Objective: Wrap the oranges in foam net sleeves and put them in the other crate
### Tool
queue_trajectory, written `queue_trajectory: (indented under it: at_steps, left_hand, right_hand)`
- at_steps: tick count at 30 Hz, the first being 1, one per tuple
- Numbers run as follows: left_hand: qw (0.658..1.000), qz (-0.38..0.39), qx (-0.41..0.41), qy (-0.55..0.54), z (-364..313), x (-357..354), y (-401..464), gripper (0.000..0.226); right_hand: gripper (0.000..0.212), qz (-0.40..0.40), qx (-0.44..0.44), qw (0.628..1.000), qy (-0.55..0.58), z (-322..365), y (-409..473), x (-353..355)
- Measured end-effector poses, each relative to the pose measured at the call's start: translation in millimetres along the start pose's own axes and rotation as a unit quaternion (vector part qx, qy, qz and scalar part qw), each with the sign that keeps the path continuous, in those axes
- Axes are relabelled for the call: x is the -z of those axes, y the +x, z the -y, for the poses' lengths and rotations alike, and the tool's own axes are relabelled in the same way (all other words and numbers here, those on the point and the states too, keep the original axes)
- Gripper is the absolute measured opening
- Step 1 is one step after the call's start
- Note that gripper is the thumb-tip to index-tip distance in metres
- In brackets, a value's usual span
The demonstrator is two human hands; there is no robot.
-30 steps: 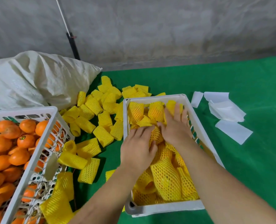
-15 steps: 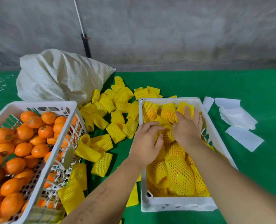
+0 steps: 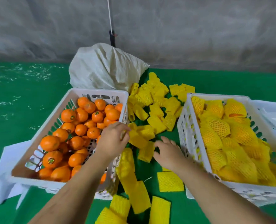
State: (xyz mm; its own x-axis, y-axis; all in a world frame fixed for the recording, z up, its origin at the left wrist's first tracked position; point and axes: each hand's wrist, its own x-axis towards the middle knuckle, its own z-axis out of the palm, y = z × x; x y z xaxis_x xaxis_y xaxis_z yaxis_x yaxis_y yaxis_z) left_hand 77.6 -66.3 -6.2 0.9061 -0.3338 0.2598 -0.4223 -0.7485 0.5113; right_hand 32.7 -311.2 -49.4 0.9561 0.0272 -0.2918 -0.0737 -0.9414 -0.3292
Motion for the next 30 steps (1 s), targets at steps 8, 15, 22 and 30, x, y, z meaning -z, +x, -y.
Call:
queue_trajectory:
  at_steps: [8,15,22,30]
  left_hand:
    - [0.948,0.261,0.16,0.084,116,24,-27,0.063]
    - [0.827,0.474,0.113,0.282,114,-10,-41,0.096]
    - [0.814,0.498,0.114,0.277,117,-34,-26,0.09]
    - [0.925,0.097,0.24,-0.277,82,33,-32,0.029]
  right_hand:
    - [0.097,0.132,-0.189,0.973,-0.031,-20,-51,-117]
    - [0.036,-0.045,-0.193,0.98,-0.02,-16,-52,-125]
    - [0.016,-0.237,-0.276,0.727,0.582,68,-50,-102]
    - [0.019,-0.249,-0.187,0.68,0.664,85,-42,-56]
